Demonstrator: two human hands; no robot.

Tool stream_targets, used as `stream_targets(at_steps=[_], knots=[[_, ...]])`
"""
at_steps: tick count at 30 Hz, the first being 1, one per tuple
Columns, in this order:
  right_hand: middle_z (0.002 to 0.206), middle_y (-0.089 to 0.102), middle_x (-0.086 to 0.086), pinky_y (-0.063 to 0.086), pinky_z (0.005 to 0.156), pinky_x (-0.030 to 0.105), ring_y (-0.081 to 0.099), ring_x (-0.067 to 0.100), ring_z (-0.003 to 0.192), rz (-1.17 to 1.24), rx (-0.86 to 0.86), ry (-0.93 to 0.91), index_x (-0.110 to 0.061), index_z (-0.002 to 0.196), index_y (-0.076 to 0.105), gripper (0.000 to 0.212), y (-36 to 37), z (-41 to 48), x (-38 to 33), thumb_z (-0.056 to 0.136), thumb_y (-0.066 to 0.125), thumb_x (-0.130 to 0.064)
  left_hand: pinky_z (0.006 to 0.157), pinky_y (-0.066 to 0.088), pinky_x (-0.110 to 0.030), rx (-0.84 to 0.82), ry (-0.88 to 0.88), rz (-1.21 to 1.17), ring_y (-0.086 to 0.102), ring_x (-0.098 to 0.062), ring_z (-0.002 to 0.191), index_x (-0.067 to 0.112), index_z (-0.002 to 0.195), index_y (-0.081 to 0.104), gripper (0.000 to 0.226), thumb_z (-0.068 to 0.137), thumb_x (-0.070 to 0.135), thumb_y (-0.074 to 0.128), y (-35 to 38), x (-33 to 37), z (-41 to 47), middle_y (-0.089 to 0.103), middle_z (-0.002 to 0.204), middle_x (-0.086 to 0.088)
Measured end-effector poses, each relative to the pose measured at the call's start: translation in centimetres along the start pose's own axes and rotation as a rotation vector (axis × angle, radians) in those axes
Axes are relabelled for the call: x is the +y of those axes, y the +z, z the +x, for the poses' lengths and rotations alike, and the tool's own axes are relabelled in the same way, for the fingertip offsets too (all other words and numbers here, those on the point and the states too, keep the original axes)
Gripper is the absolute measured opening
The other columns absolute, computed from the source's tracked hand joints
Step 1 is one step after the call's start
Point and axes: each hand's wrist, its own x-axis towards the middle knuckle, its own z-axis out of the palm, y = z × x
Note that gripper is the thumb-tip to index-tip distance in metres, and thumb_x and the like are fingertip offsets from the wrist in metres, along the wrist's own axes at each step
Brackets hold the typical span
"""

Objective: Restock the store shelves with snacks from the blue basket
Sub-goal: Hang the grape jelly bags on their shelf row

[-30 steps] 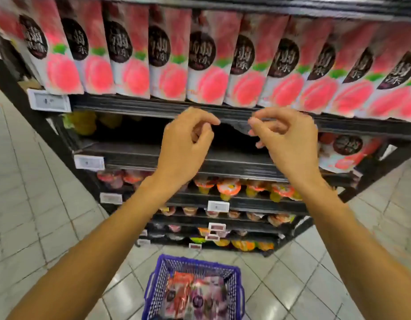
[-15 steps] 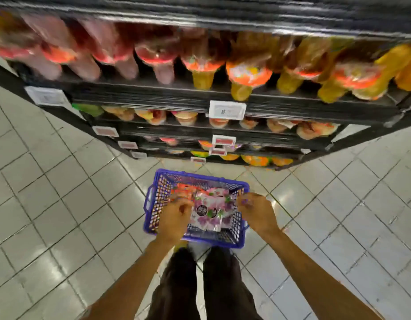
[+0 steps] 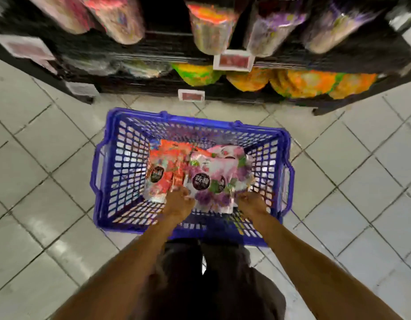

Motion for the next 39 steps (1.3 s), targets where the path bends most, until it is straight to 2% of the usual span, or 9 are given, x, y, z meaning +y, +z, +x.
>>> stream_targets(at_steps=[2, 5, 10, 15, 21, 28, 33, 36, 39], knots=[[0.084, 0.066, 0.016, 0.045, 0.077, 0.03, 0.062, 0.025, 0.085, 0.067, 0.009, -0.004, 0.0, 0.086, 0.073, 0.02, 2.0, 2.7, 0.3, 0.094, 0.064, -0.016, 0.093, 0.043, -0.032, -0.004, -0.037, 0.023, 0.058, -0.032, 0.117, 0.001, 0.121, 0.061, 0.047, 0.084, 0.03, 0.061, 2.1, -1.2, 2.8, 0.062, 0.122, -0.02], [0.114, 0.07, 0.02, 0.047, 0.097, 0.036, 0.062, 0.032, 0.114, 0.137, 0.017, 0.029, 0.001, 0.11, 0.073, 0.03, 4.5, 5.8, 1.0, 0.088, 0.072, -0.019, 0.085, 0.04, -0.034, 0.11, -0.062, 0.0, 0.058, -0.038, 0.113, 0.0, 0.108, 0.061, 0.023, 0.09, 0.015, 0.062, 4.5, -2.1, 6.3, 0.061, 0.109, -0.025], [0.097, 0.076, 0.01, 0.046, 0.068, 0.025, 0.069, 0.025, 0.094, 0.028, 0.003, 0.051, -0.01, 0.099, 0.077, 0.038, 6.2, 8.4, 1.7, 0.083, 0.073, -0.044, 0.101, 0.047, -0.049, 0.151, -0.214, -0.096, 0.05, -0.043, 0.124, 0.011, 0.148, 0.027, 0.081, 0.086, 0.037, 0.071, 6.4, -2.4, 8.9, 0.043, 0.139, -0.02], [0.095, 0.073, 0.005, 0.043, 0.067, 0.025, 0.062, 0.021, 0.082, 0.137, -0.012, 0.058, -0.013, 0.102, 0.073, 0.036, 4.9, 7.5, 1.9, 0.078, 0.077, -0.041, 0.09, 0.055, -0.047, -0.001, -0.183, -0.315, 0.066, -0.024, 0.086, 0.004, 0.097, 0.065, 0.027, 0.08, 0.019, 0.08, 6.4, -2.3, 8.6, 0.073, 0.1, -0.018], [0.077, 0.071, 0.007, 0.052, 0.073, 0.039, 0.065, 0.026, 0.077, 0.45, -0.033, 0.041, -0.013, 0.083, 0.073, 0.016, 2.3, 2.3, 2.6, 0.083, 0.072, -0.029, 0.052, 0.05, -0.017, -0.192, -0.198, -0.479, 0.065, -0.015, 0.071, 0.007, 0.102, 0.064, 0.044, 0.068, 0.019, 0.089, 4.3, -1.5, 5.3, 0.069, 0.089, -0.006], [0.076, 0.07, 0.009, 0.054, 0.07, 0.035, 0.066, 0.022, 0.067, 0.967, -0.07, -0.008, -0.006, 0.089, 0.07, 0.009, -4.1, -8.7, -1.4, 0.086, 0.066, 0.001, 0.048, 0.047, -0.018, -0.252, -0.048, -0.712, 0.065, -0.004, 0.063, 0.023, 0.083, 0.062, 0.026, 0.076, 0.006, 0.08, -4.4, 3.5, -3.9, 0.071, 0.068, 0.014], [0.054, 0.052, 0.004, 0.039, 0.057, 0.027, 0.047, 0.016, 0.051, 1.099, -0.07, -0.09, -0.016, 0.054, 0.064, 0.022, -11.2, -20.9, -8.2, 0.074, 0.065, -0.006, 0.042, 0.04, -0.017, -0.086, 0.135, -0.75, 0.057, 0.001, 0.05, 0.022, 0.083, 0.063, 0.027, 0.076, 0.003, 0.08, -14.9, 10.2, -15.5, 0.064, 0.063, 0.013], [0.047, 0.045, -0.001, 0.036, 0.045, 0.02, 0.043, 0.011, 0.043, 1.114, -0.081, -0.17, -0.016, 0.052, 0.058, 0.017, -16.2, -29.5, -12.6, 0.067, 0.065, -0.012, 0.047, 0.047, -0.019, 0.033, 0.243, -0.769, 0.064, -0.006, 0.055, 0.019, 0.084, 0.069, 0.023, 0.071, 0.006, 0.083, -22.2, 14.6, -24.2, 0.069, 0.068, 0.003], [0.075, 0.051, 0.014, 0.042, 0.071, 0.036, 0.049, 0.029, 0.073, 1.152, -0.103, -0.279, -0.005, 0.081, 0.059, 0.007, -20.5, -37.2, -15.9, 0.082, 0.061, -0.011, 0.072, 0.057, -0.032, 0.082, 0.375, -0.774, 0.074, -0.017, 0.085, 0.019, 0.1, 0.073, 0.048, 0.056, 0.024, 0.093, -28.7, 18.0, -32.5, 0.077, 0.095, -0.003]])
